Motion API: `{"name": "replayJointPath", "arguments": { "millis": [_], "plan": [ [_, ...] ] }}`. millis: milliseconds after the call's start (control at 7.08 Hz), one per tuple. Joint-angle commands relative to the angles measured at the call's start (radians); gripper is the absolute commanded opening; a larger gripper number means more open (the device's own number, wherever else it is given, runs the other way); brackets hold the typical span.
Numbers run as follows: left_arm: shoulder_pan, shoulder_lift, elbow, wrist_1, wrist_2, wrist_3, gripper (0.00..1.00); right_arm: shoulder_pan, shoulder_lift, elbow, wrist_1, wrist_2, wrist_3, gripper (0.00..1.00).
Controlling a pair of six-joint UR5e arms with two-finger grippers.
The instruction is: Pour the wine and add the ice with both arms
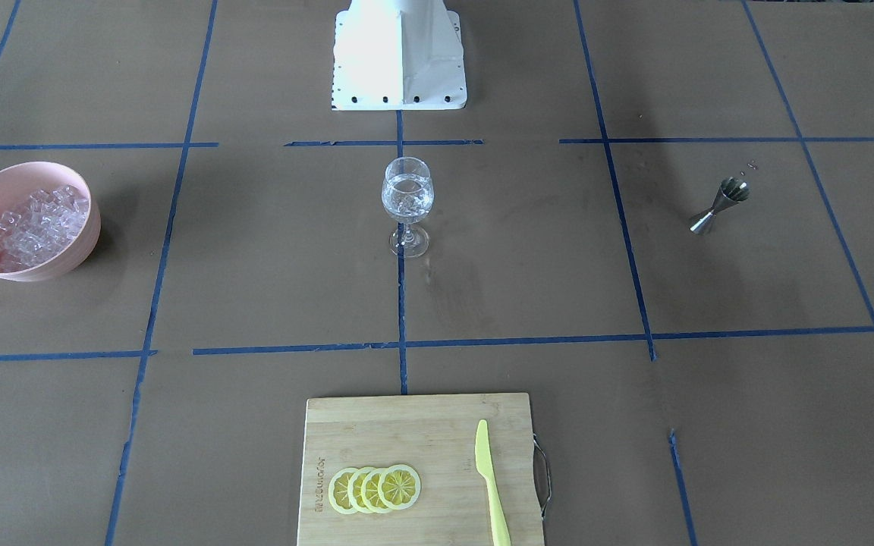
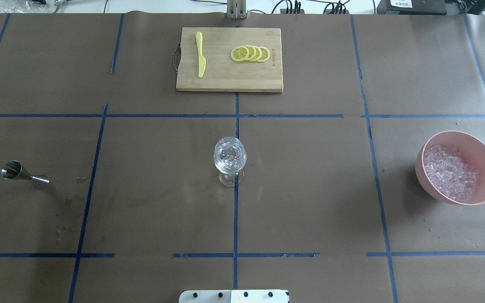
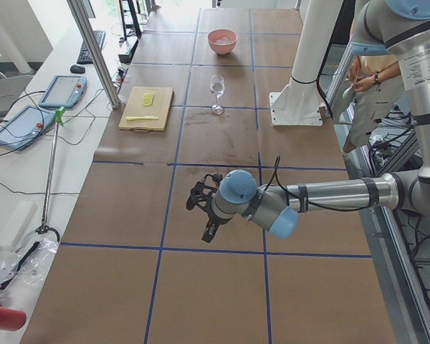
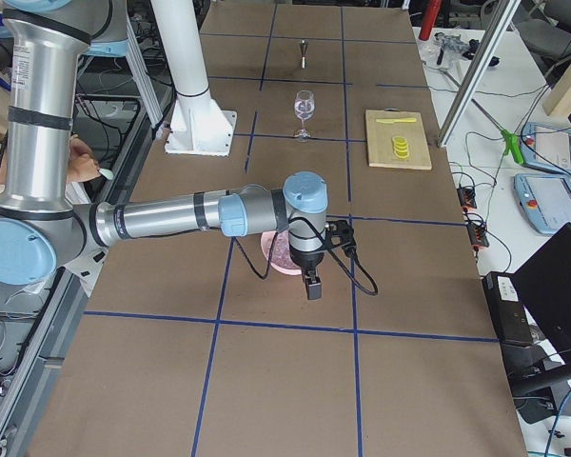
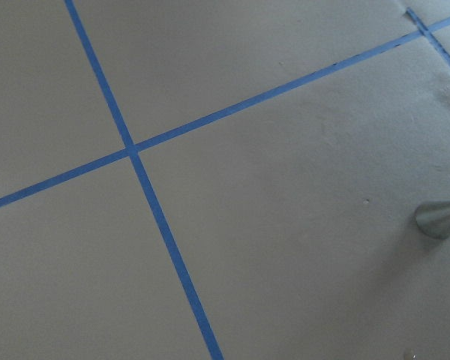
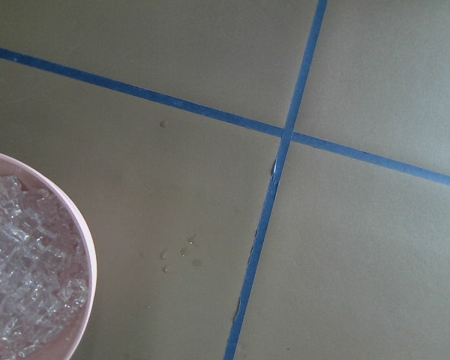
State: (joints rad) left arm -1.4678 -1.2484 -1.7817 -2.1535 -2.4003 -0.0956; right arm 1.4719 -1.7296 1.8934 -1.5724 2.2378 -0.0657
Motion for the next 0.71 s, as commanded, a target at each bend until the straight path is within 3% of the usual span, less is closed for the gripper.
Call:
{"name": "replayJointPath", "arguments": {
  "millis": [0, 141, 424, 565],
  "plan": [
    [0.004, -0.019, -0.025, 0.137, -0.002, 0.002, 1.0, -0.001, 0.004, -0.051, 0.0, 0.072, 0.001, 1.0],
    [0.003, -0.02, -0.034, 0.22, -0.002, 0.101, 1.0, -0.001, -0.002, -0.069, 0.0, 0.13, -0.002, 1.0],
    [-0.052, -0.075, -0.106, 0.563, 0.01, 0.281, 1.0, -0.001, -0.011, -0.068, 0.0, 0.134, -0.005, 1.0],
    [-0.133, -0.081, -0.096, 0.563, 0.01, 0.287, 1.0, -0.001, -0.01, -0.066, 0.0, 0.134, -0.003, 1.0]
  ]
}}
